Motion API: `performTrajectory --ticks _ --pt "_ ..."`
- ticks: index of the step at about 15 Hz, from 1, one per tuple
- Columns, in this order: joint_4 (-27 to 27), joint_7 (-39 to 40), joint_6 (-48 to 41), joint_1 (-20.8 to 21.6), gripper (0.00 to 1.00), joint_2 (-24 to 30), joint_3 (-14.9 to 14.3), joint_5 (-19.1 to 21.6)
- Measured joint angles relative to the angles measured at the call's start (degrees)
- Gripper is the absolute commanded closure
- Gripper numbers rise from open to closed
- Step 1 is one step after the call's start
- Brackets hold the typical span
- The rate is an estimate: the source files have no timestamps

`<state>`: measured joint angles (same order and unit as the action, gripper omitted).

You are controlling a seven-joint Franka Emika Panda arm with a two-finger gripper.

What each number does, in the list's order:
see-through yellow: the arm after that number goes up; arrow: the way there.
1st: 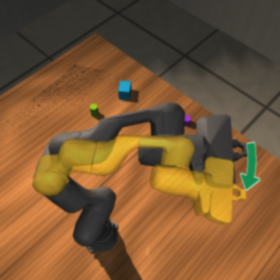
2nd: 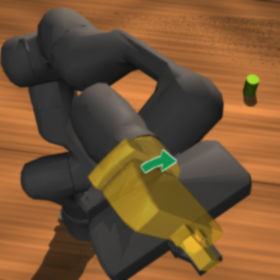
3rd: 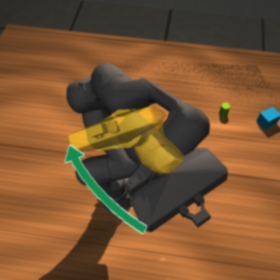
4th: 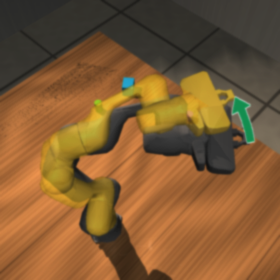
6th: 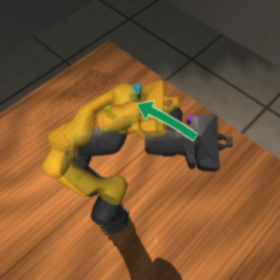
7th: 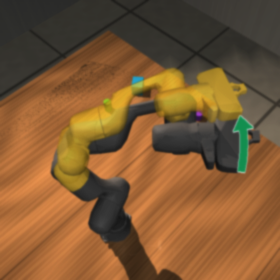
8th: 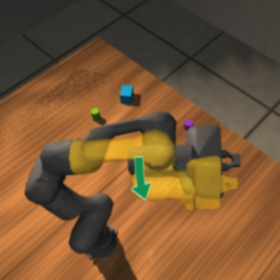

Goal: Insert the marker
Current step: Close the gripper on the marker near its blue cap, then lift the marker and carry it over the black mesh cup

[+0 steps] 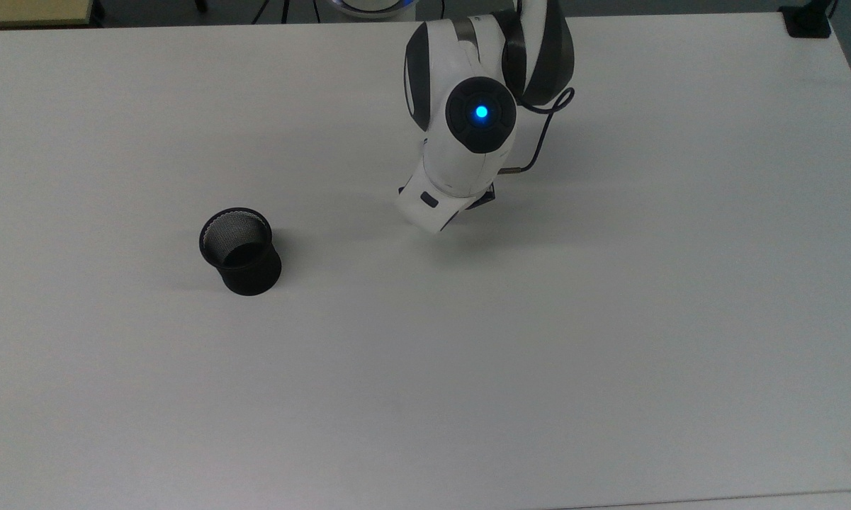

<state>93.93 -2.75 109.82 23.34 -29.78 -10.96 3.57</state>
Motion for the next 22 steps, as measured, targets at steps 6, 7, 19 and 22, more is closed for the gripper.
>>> performTrajectory --ticks 6,7,19,22 --pt "-0.91 -0.15 -0.03 -0.03 0.96 0.97 -0.21 0.00" --pt "-1.17 -0.16 -0.07 -0.07 0.96 1.82 -0.39 0.00" --pt "-10.48 -0.55 2.50 -10.18 0.96 11.25 -2.14 -3.06" --pt "-10.88 -0.55 8.26 -13.05 0.96 11.45 -2.28 -3.06"
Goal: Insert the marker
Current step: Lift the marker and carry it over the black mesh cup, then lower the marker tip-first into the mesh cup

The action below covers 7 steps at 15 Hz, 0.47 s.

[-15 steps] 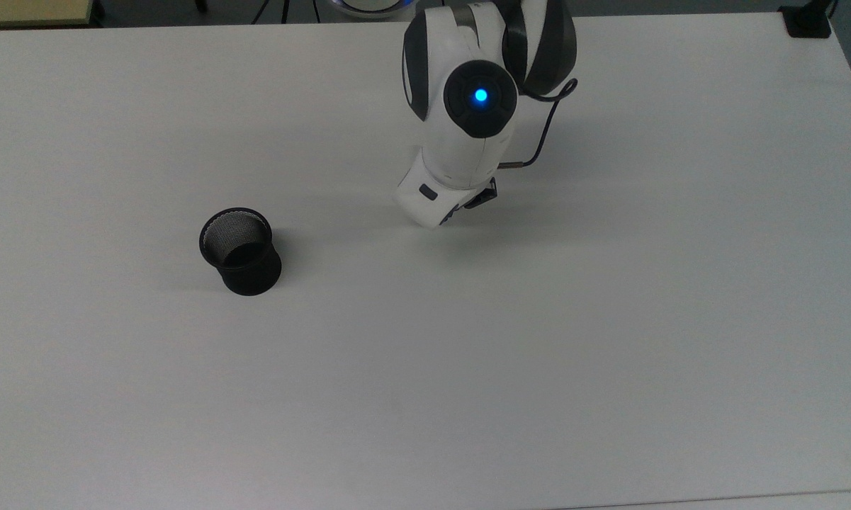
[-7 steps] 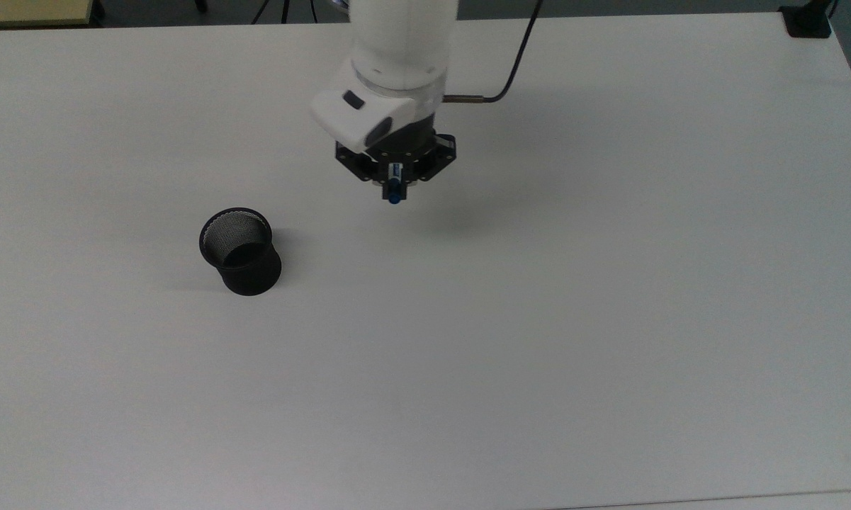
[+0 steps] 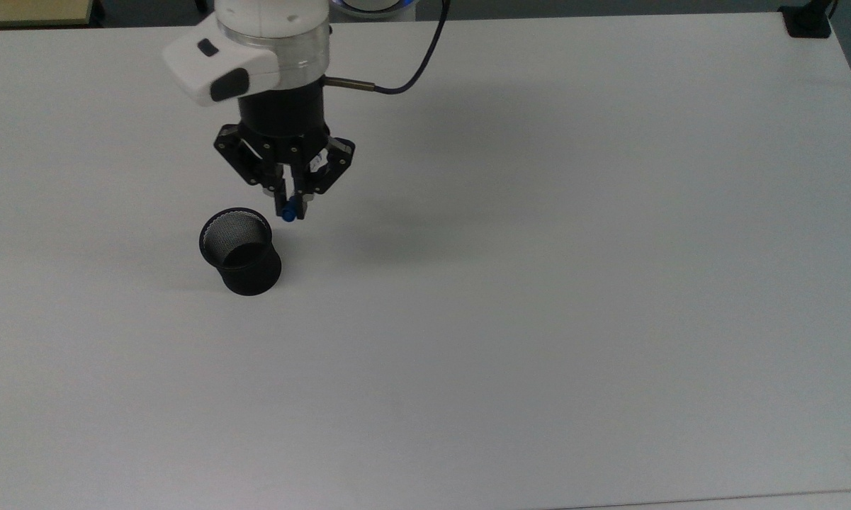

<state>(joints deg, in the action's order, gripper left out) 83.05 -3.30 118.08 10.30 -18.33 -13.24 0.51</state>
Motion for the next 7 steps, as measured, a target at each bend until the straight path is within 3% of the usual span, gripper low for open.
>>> performTrajectory --ticks 7 --pt "0.05 0.00 10.48 -5.86 0.97 0.16 -0.14 0.00"
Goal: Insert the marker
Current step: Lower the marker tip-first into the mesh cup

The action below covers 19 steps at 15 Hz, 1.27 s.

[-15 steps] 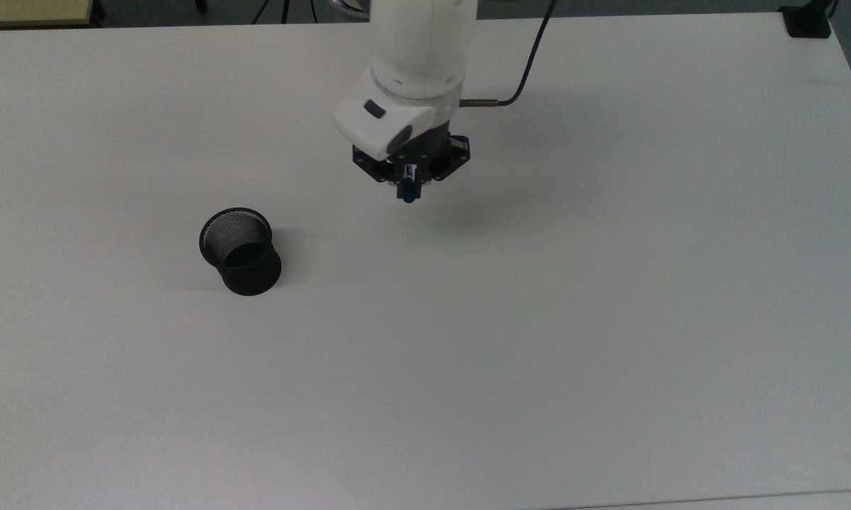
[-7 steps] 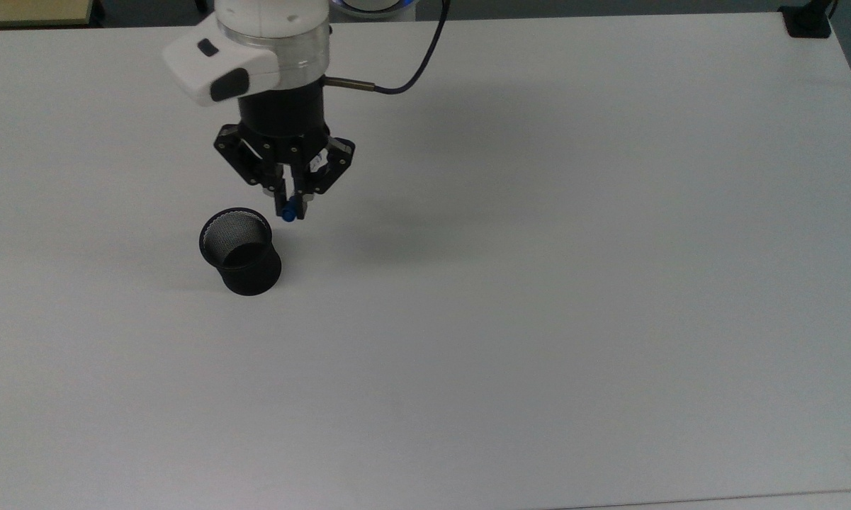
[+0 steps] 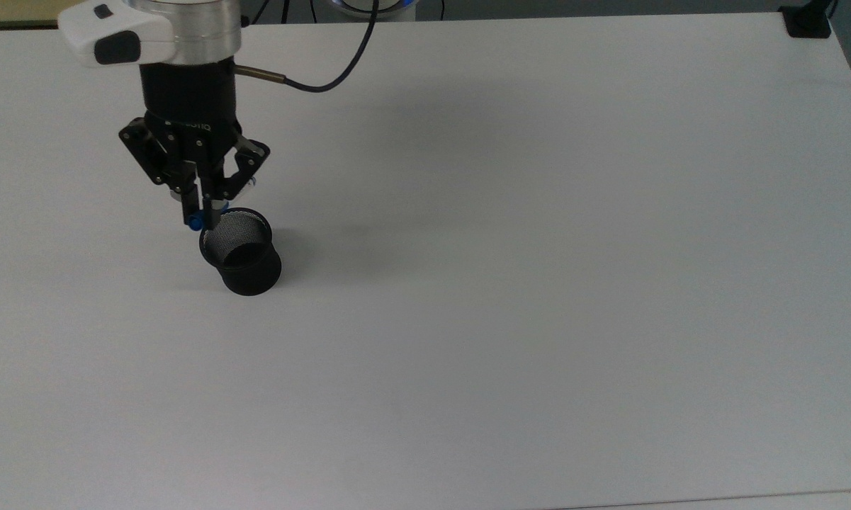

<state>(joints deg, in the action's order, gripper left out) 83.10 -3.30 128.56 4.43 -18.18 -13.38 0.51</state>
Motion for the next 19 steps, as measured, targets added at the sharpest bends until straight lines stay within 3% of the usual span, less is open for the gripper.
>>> performTrajectory --ticks 9,19 --pt "5.39 0.04 9.52 -2.78 0.97 -0.80 -0.01 -1.79" --pt "11.41 0.05 17.34 -2.63 0.98 -3.63 0.13 -3.83"
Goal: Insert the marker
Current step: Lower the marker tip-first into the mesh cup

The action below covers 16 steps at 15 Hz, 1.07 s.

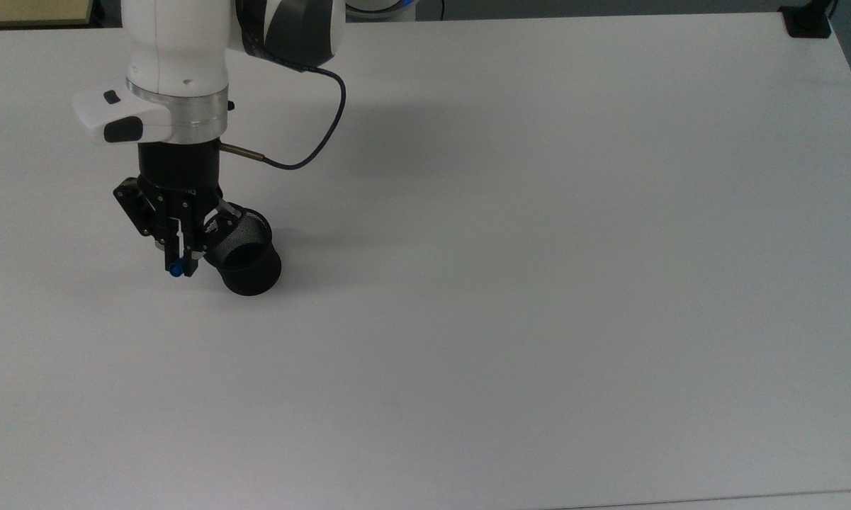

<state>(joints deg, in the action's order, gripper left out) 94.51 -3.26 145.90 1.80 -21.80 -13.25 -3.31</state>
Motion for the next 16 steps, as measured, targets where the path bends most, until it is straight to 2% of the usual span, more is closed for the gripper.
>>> performTrajectory --ticks 5,11,12,14,15,16 --pt "4.40 -1.87 8.38 0.45 1.00 -0.26 0.23 0.00" --pt "6.42 -2.06 8.84 0.29 1.00 0.27 0.22 0.00" --pt "6.82 -2.06 8.84 0.30 0.95 0.33 0.22 0.00" --pt "7.53 -2.06 8.85 0.35 0.56 0.38 0.22 0.00" --pt "7.80 -2.06 8.85 0.39 0.46 0.40 0.22 0.00" --pt "7.95 -2.06 8.85 0.44 0.43 0.40 0.22 0.00"
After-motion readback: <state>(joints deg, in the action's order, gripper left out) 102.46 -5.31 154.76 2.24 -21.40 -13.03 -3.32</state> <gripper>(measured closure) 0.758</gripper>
